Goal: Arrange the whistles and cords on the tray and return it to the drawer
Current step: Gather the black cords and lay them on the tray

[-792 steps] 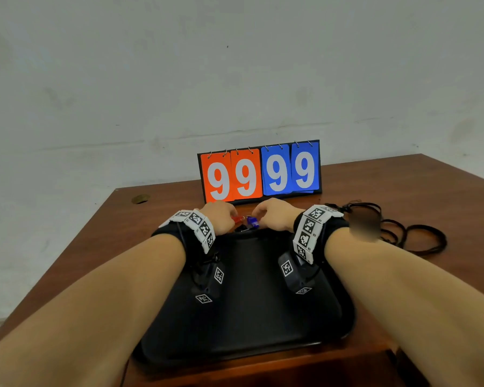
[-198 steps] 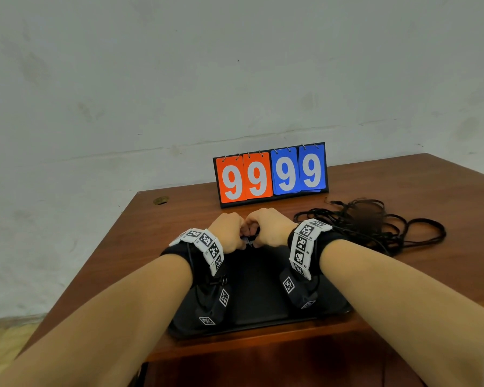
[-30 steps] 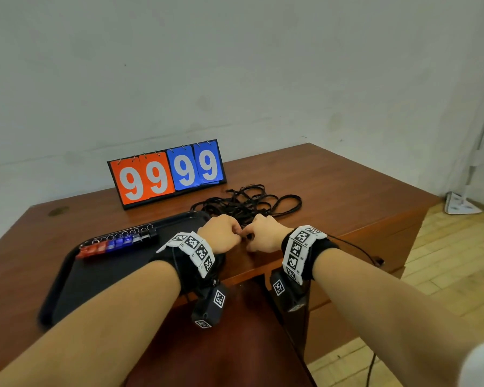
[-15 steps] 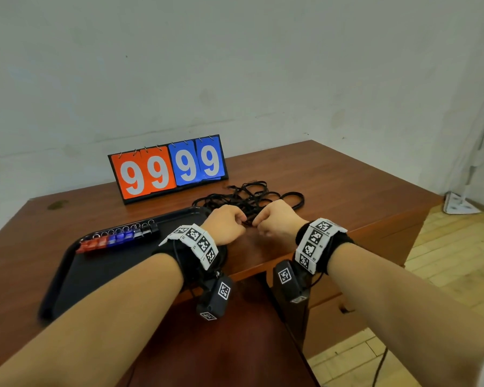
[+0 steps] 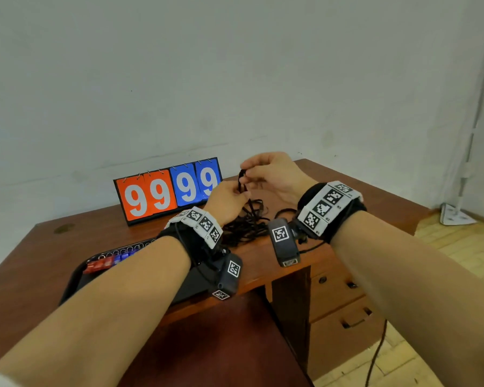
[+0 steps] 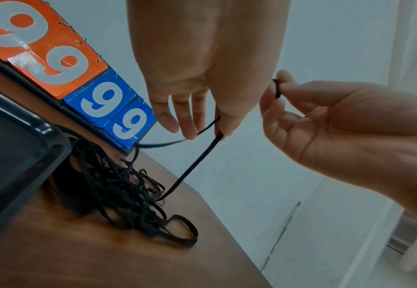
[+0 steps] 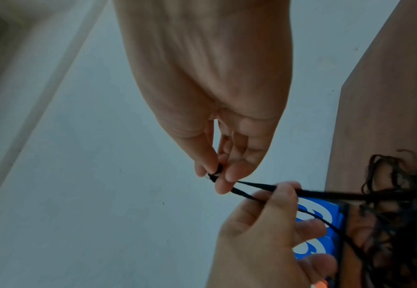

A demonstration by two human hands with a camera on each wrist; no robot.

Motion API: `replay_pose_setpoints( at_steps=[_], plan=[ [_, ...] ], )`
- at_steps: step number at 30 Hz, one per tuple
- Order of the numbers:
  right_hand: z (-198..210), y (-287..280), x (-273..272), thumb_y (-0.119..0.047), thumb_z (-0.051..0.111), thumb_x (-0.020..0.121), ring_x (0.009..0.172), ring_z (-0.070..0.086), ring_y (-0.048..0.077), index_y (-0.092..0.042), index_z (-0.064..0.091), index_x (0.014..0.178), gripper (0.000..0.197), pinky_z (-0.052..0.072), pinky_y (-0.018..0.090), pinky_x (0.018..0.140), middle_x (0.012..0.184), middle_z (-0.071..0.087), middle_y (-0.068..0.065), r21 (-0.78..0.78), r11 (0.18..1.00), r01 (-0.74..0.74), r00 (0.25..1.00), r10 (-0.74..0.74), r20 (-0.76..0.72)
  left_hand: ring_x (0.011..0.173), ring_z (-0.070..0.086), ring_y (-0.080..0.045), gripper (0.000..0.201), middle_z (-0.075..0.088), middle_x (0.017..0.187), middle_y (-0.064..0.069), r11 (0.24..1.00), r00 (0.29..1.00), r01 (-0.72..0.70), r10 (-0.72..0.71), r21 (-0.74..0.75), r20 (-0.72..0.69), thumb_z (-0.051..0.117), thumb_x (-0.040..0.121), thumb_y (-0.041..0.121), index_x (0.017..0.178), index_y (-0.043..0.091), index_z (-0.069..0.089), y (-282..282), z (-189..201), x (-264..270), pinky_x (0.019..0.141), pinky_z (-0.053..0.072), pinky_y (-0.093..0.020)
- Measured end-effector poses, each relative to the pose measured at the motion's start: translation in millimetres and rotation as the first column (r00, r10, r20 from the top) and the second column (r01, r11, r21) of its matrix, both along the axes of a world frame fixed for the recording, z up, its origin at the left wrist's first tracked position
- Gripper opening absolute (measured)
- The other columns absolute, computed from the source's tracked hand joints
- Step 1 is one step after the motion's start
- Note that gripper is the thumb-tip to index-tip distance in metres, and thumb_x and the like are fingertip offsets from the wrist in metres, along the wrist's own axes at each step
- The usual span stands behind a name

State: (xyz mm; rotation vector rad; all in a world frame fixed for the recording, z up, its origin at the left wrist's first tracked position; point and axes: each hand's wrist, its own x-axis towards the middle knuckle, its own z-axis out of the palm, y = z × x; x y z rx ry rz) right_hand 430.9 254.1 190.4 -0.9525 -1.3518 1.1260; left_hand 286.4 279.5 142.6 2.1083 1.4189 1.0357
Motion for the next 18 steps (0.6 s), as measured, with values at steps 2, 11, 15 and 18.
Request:
replay_pose_setpoints(
  at_steps=[2,11,15,18],
  plan=[
    [8,-4,2,0.012,0.054,0.09,0.078,0.07,0.023,-0.003,0.066,0.089,0.019,0.059,0.03,0.072,0.081,0.067,0.015,0.022,1.0,0.004,0.998,-0.003,-0.059,0.069,0.062,-0.02,0.02,0.071,0.085,-0.009,1.0,0.999,-0.027,0.026,-0.016,-0.022,0.059,0.096,0.025,0.099,0.009,0.07,1,0,-3,0.069,0.051,-0.034],
    [20,-7,18,0.015,0.048,0.092,0.086,0.072,0.025,0.002,0.063,0.094,0.021,0.06,0.035,0.084,0.088,0.065,0.014,0.079,0.995,0.058,0.938,-0.027,-0.345,0.064,0.049,-0.016,0.02,0.055,0.074,-0.004,0.992,0.997,-0.059,0.053,-0.11,-0.059,0.056,0.096,0.023,0.082,0.009,0.06,4,-9,-25,0.065,0.041,-0.029],
    [19,-1,26,0.018,0.046,0.091,0.082,0.071,0.025,0.002,0.063,0.092,0.023,0.06,0.033,0.081,0.086,0.063,0.014,0.065,0.986,0.153,0.9,-0.112,-0.421,0.07,0.057,-0.017,0.022,0.065,0.08,0.0,0.986,0.996,-0.08,0.074,-0.148,-0.045,0.053,0.098,0.022,0.092,0.007,0.068,6,-13,-37,0.069,0.048,-0.031],
    [11,5,30,0.016,0.048,0.09,0.08,0.069,0.022,-0.002,0.065,0.09,0.025,0.059,0.031,0.077,0.09,0.063,0.014,0.022,0.966,0.256,0.907,-0.233,-0.35,0.077,0.064,-0.021,0.021,0.073,0.092,-0.003,0.983,0.995,-0.081,0.088,-0.166,0.038,0.049,0.101,0.022,0.095,0.01,0.066,4,-11,-42,0.077,0.055,-0.036]
  ],
)
